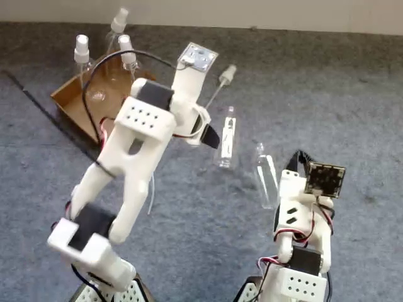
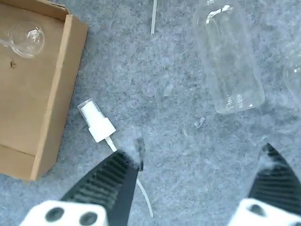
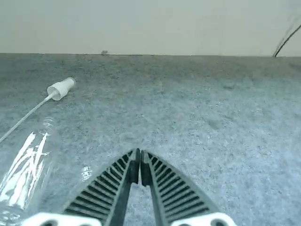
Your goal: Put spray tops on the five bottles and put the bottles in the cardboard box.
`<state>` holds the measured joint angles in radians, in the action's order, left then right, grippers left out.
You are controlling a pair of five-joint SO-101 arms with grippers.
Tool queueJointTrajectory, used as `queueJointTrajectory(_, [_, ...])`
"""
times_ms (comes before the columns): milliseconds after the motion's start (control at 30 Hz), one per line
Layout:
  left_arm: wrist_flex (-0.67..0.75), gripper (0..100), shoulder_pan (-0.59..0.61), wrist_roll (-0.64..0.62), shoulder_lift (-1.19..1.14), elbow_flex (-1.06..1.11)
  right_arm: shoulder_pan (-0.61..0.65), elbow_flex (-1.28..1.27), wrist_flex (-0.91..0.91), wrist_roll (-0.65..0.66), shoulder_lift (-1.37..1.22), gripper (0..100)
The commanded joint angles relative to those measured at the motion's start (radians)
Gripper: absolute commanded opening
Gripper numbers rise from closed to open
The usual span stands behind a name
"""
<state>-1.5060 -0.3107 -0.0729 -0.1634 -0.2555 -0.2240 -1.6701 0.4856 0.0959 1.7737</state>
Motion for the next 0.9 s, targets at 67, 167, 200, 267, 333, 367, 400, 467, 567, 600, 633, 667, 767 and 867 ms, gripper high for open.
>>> queueJointTrajectory(67, [-0.083,33,-0.03,-0.012,-0.237,-0.381,-0.025,-0.101,0.004,-0.041,0.005,0.6])
queueJointTrajectory(167, [-0.084,33,-0.041,-0.012,-0.378,-0.519,-0.024,-0.101,0.042,-0.041,0.008,0.6])
queueJointTrajectory(200, [-0.083,33,-0.045,-0.012,-0.424,-0.561,-0.021,-0.101,0.064,-0.041,0.013,0.6])
queueJointTrajectory(267, [-0.083,33,-0.051,-0.014,-0.512,-0.645,0.001,-0.101,0.079,-0.04,0.013,0.6])
queueJointTrajectory(333, [-0.078,33,-0.064,-0.014,-0.595,-0.727,0.028,-0.101,0.082,-0.04,0.013,0.6])
queueJointTrajectory(367, [-0.078,33,-0.068,-0.014,-0.634,-0.766,0.038,-0.101,0.082,-0.04,0.013,0.6])
queueJointTrajectory(400, [-0.078,33,-0.073,-0.014,-0.674,-0.806,0.044,-0.101,0.084,-0.04,0.012,0.6])
queueJointTrajectory(467, [-0.077,33,-0.081,-0.014,-0.753,-0.891,0.044,-0.101,0.084,-0.04,0.01,0.6])
queueJointTrajectory(567, [-0.077,33,-0.085,-0.014,-0.86,-1.018,0.042,-0.101,0.084,-0.04,0.01,0.6])
queueJointTrajectory(600, [-0.077,33,-0.085,-0.014,-0.894,-1.063,0.042,-0.101,0.084,-0.04,0.01,0.6])
queueJointTrajectory(633, [-0.077,33,-0.085,-0.014,-0.926,-1.102,0.042,-0.101,0.084,-0.04,0.01,0.6])
queueJointTrajectory(667, [-0.077,33,-0.085,-0.014,-0.961,-1.139,0.042,-0.101,0.084,-0.04,0.008,0.6])
queueJointTrajectory(767, [-0.077,33,-0.085,-0.014,-1.061,-1.254,0.042,-0.101,0.084,-0.04,0.008,0.6])
queueJointTrajectory(867, [-0.077,33,-0.085,-0.012,-1.147,-1.379,0.042,-0.101,0.084,-0.04,0.007,0.6])
